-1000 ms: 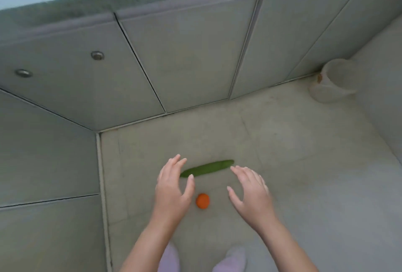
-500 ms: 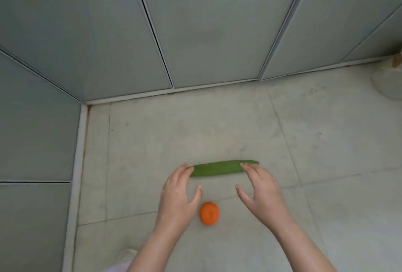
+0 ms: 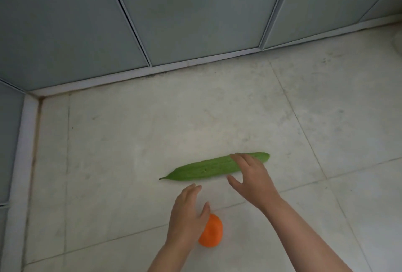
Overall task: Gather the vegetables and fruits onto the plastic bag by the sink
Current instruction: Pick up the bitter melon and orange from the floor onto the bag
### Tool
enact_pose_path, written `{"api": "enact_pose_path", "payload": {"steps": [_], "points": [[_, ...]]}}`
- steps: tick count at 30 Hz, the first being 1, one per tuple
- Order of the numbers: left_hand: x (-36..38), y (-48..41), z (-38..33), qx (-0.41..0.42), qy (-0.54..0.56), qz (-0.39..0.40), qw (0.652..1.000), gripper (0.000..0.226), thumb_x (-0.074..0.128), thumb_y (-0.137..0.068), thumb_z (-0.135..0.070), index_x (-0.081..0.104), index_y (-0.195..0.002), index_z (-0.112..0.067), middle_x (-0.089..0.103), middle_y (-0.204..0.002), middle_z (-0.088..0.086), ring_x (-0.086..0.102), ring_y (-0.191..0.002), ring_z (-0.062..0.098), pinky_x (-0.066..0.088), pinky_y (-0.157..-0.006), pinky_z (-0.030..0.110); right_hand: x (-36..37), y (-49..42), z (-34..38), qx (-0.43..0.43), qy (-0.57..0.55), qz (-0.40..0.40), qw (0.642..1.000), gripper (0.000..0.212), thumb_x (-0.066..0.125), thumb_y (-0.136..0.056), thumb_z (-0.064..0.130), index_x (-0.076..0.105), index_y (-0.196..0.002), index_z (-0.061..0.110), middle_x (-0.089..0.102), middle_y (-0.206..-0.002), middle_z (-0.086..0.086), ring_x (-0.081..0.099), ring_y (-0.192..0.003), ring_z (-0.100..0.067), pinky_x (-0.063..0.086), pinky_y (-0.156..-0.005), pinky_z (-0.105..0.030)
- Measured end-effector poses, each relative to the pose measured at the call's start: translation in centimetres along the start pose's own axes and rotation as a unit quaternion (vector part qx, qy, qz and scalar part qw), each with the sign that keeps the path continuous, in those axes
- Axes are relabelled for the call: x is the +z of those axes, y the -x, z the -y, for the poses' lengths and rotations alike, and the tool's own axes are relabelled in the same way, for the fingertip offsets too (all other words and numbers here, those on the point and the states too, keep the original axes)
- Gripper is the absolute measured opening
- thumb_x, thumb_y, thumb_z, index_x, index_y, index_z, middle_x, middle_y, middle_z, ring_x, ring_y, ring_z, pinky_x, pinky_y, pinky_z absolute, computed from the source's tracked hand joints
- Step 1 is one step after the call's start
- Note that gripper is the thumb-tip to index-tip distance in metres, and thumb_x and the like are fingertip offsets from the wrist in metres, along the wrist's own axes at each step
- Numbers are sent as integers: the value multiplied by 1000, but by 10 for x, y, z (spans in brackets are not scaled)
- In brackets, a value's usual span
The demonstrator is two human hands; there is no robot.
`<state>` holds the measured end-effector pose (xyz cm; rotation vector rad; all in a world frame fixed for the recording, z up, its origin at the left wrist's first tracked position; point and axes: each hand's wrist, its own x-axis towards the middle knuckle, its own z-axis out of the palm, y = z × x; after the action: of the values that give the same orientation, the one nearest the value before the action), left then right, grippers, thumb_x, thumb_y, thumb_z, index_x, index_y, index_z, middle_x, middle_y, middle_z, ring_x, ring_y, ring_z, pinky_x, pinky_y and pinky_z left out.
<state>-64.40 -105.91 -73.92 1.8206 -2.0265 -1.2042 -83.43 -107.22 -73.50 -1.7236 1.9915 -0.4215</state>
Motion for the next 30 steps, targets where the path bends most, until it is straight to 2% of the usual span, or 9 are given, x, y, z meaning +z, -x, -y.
{"api": "enact_pose_path", "payload": {"steps": [5,10,15,17,18,21,24,27,30], "points": [[24,-3,18,6,3,-12,1000,45,57,-84,-33,46,-127,-25,37,-140,-7,30,-128,8,20,-105,19,13,-28,-17,-40,47,43,997,58,65,-78,28,43,-130,14,50,-130,-8,38,-125,-27,24,-105,-49],[43,6,30,17,8,4,1000,65,44,-67,-55,47,-127,-30,35,-140,-11,27,-130,7,18,-107,20,24,-51,-29,-46,73,112,990,62,61,-80,35,34,-135,24,41,-137,-1,29,-130,-19,11,-111,-46],[56,11,40,31,-11,25,999,79,38,-57,-64,45,-128,-30,33,-139,-11,23,-129,3,15,-104,18,41,-55,-34,-75,76,151,983,63,62,-79,37,35,-134,26,43,-135,0,32,-128,-18,10,-110,-46],[61,14,45,34,-53,29,998,73,45,-57,-61,50,-123,-30,48,-132,-4,43,-121,12,32,-101,27,45,-55,-36,-76,76,164,981,63,62,-79,38,35,-134,26,43,-135,1,33,-127,-18,11,-111,-46],[64,17,49,41,-70,31,996,69,48,-56,-61,50,-118,-32,56,-125,-2,53,-113,15,43,-93,32,48,-54,-37,-75,77,173,979,63,62,-79,38,34,-134,26,43,-135,1,33,-127,-18,11,-111,-46],[70,24,56,40,-84,39,995,66,50,-53,-62,45,-114,-36,63,-116,0,61,-102,19,52,-79,37,55,-50,-42,-74,86,182,977,63,61,-79,41,34,-134,27,43,-134,1,35,-125,-19,14,-110,-45],[73,27,63,29,-105,81,991,70,46,-49,-65,46,-113,-35,65,-111,-3,62,-98,15,54,-71,29,59,-48,-47,-81,95,175,977,62,61,-79,40,34,-134,27,43,-134,2,35,-125,-19,13,-109,-45],[74,28,63,29,-115,93,989,73,42,-46,-66,46,-112,-34,65,-107,-7,48,-99,5,52,-66,19,62,-48,-49,-84,98,166,978,62,61,-79,37,35,-134,27,44,-132,1,36,-123,-19,14,-109,-45],[76,29,66,18,-118,85,989,74,42,-46,-65,46,-114,-33,65,-105,-8,42,-98,4,50,-64,15,64,-47,-50,-92,103,153,979,60,62,-79,33,36,-133,26,46,-131,0,39,-121,-20,18,-107,-43]]}}
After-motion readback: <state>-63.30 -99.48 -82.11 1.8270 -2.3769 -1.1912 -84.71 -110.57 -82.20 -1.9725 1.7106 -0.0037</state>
